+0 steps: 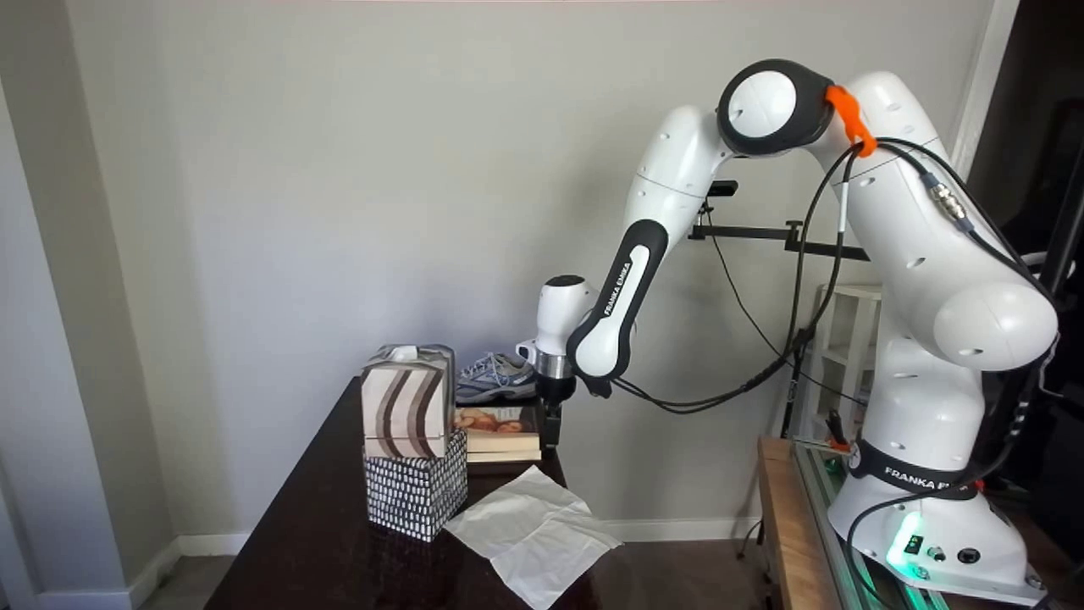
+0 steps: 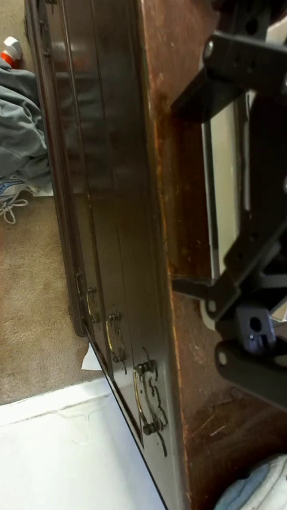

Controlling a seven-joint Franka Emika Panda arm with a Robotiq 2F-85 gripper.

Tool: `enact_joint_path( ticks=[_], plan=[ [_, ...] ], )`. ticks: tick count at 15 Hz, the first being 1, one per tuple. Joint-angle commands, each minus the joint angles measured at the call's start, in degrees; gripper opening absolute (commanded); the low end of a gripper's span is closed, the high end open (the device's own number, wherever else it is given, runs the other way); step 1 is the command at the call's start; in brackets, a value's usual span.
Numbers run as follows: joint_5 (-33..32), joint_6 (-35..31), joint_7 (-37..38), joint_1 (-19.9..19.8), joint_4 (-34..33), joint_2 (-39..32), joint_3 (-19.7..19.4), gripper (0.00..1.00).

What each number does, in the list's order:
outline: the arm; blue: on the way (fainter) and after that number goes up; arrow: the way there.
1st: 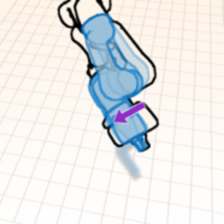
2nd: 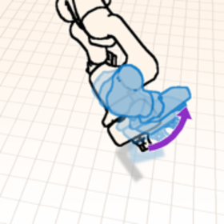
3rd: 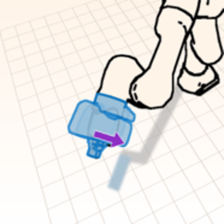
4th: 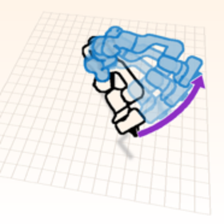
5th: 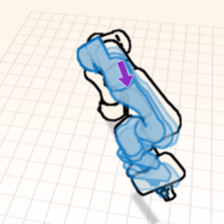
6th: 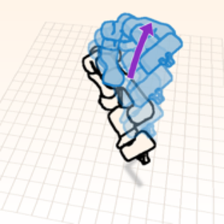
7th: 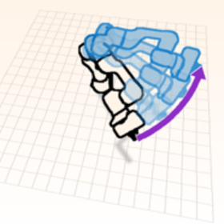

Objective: Put objects in order and clean up

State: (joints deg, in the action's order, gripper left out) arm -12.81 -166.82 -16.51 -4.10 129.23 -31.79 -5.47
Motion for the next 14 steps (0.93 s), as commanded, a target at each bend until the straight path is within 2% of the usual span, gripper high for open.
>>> enact_joint_path(
  ticks=[1, 14],
  plan=[
    [0.03, -1.15, 0.56, -0.89, -5.13, -3.95, 0.91, 1.00],
    [0.74, -1.02, -0.34, -2.28, -17.18, -10.79, 3.99, 1.00]
  ],
)
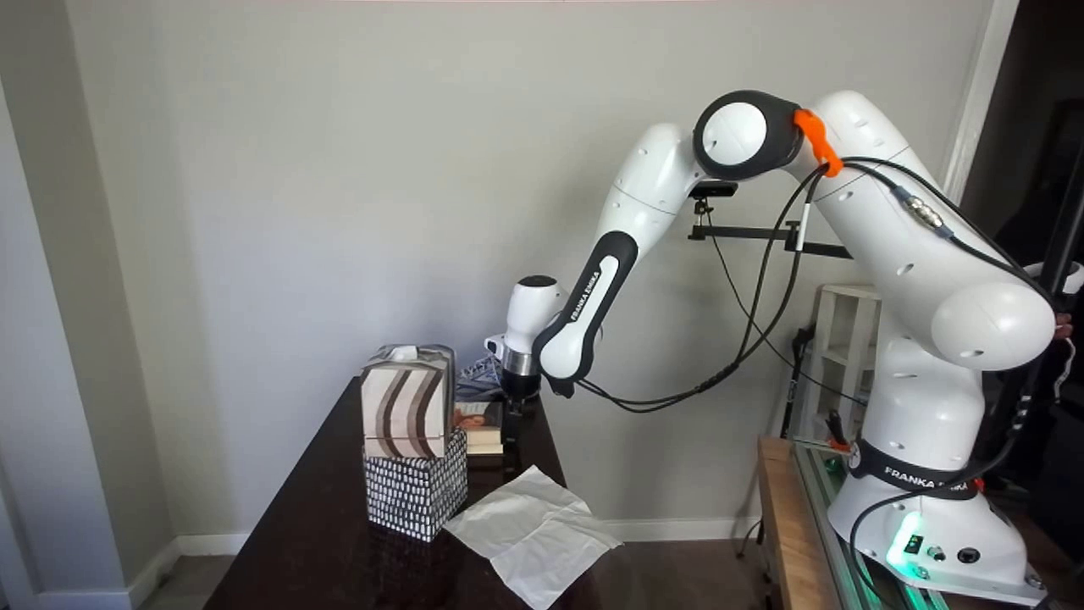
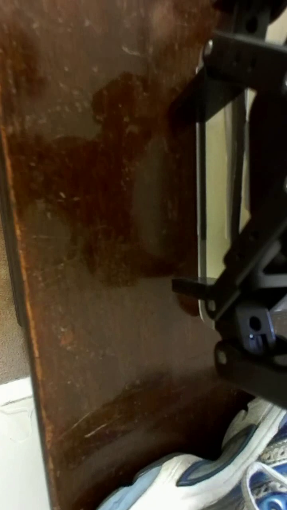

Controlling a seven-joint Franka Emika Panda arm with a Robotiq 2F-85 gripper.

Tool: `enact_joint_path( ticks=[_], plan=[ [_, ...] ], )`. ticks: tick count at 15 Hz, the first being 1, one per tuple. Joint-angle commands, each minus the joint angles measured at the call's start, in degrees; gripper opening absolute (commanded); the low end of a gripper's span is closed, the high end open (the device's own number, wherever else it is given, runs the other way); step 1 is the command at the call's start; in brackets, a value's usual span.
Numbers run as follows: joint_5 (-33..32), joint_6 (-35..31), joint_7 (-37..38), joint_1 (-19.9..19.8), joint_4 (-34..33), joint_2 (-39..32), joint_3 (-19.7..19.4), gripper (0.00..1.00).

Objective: Put objects in order and clean up

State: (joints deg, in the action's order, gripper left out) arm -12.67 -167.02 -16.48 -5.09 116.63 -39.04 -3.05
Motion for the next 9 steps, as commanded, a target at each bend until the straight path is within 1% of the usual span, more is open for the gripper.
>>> enact_joint_path(
  ticks=[1, 9],
  plan=[
    [0.50, -0.73, -0.28, -1.21, -5.64, -4.20, 1.55, 1.00],
    [0.31, 0.35, -0.16, -0.61, -13.91, -8.73, 1.64, 1.00]
  ],
)
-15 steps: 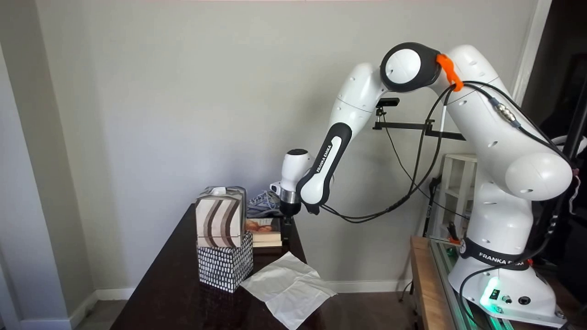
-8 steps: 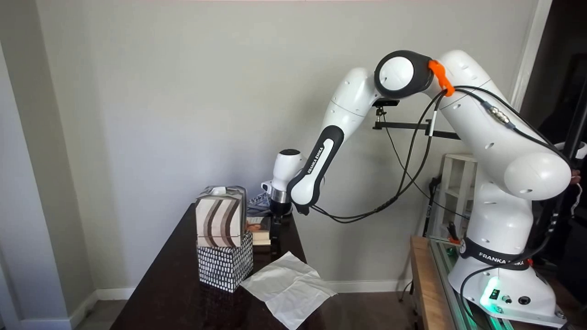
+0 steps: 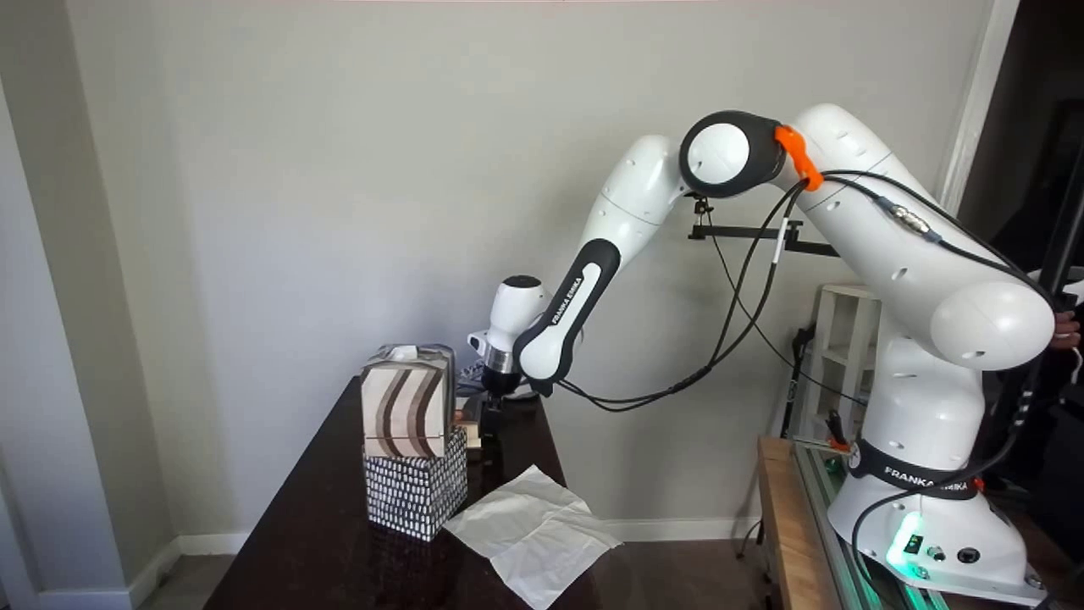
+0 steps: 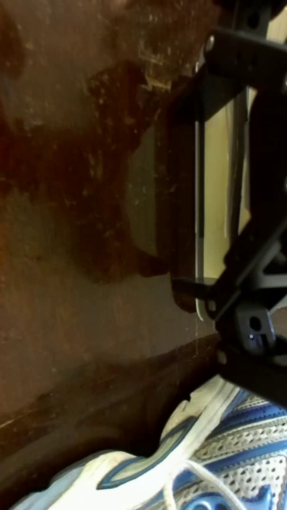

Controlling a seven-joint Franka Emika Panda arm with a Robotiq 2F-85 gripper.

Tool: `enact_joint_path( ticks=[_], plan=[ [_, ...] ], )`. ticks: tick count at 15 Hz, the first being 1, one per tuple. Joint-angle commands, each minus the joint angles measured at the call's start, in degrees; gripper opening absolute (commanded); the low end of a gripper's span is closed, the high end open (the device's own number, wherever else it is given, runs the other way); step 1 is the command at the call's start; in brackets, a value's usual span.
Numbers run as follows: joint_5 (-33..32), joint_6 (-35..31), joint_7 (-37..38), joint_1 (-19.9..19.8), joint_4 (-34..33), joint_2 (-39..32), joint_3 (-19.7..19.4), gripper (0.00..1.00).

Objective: Put objects in order and clean up

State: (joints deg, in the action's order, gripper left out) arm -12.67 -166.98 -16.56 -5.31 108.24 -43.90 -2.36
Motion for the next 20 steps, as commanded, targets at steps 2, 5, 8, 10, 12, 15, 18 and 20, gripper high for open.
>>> enact_joint_path(
  ticks=[2, 5, 8, 10, 12, 15, 18, 20],
  plan=[
    [0.54, 0.88, -0.09, -0.36, -7.29, -4.88, 1.53, 1.00],
    [0.55, 1.69, 0.02, 0.14, -10.04, -6.49, 2.02, 1.00],
    [0.96, 2.23, 0.61, 0.41, -10.87, -6.53, 2.66, 1.00],
    [1.07, 3.02, 1.32, 0.84, -7.72, -3.34, 2.78, 1.00],
    [0.72, 3.57, 2.19, 1.61, -3.47, 0.39, 2.23, 1.00],
    [-0.49, 4.32, 4.68, 4.12, 3.20, 6.03, -0.42, 1.00],
    [-2.69, 4.37, 8.50, 7.62, 8.11, 10.29, -6.25, 1.00],
    [-4.72, 3.62, 10.39, 9.55, 10.56, 12.30, -10.62, 1.00]
  ],
)
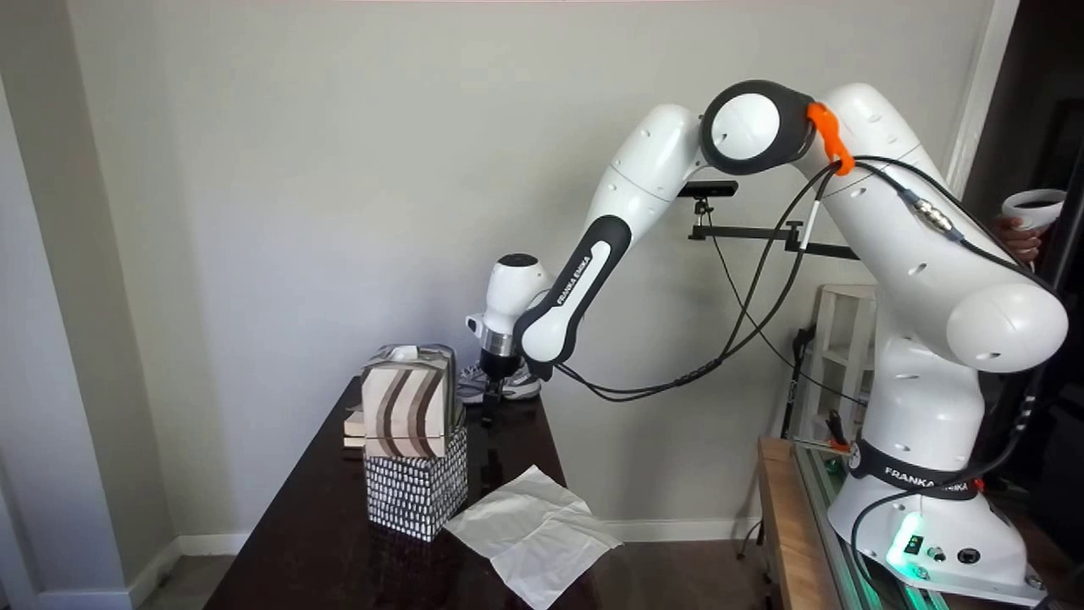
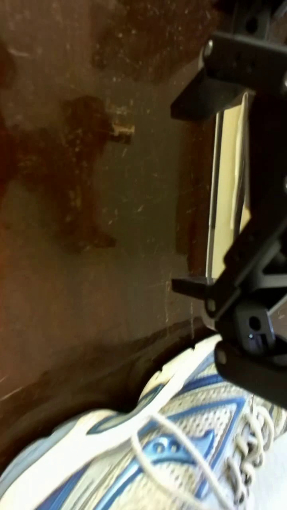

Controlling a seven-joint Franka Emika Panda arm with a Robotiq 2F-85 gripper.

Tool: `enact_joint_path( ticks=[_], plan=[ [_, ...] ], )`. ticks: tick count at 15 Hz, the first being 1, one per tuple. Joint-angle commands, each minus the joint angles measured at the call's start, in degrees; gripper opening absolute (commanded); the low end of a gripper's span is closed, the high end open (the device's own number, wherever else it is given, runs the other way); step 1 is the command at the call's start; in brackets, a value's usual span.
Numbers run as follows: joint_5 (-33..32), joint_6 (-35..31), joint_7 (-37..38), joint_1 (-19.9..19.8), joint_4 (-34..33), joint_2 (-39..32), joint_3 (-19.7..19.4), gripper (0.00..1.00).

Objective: Put objects in order and clean up

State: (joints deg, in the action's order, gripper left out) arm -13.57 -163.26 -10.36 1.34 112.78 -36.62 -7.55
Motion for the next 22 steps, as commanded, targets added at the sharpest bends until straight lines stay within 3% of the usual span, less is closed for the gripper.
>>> enact_joint_path(
  ticks=[1, 3, 4, 9, 17, 22],
  plan=[
    [-4.72, -0.84, 4.82, 3.19, 7.07, 5.60, -7.02, 1.00],
    [-6.52, -2.01, 6.11, 3.52, 8.05, 6.19, -9.87, 1.00],
    [-8.66, -3.13, 8.28, 5.07, 7.92, 5.58, -13.20, 1.00],
    [-10.95, -9.32, 9.21, 3.95, 7.97, 4.17, -17.91, 1.00],
    [-7.18, -19.19, 4.16, -1.49, 6.74, 0.78, -13.97, 1.00],
    [-6.64, -23.00, 0.24, -6.40, 5.08, -1.57, -9.20, 1.00]
  ],
)
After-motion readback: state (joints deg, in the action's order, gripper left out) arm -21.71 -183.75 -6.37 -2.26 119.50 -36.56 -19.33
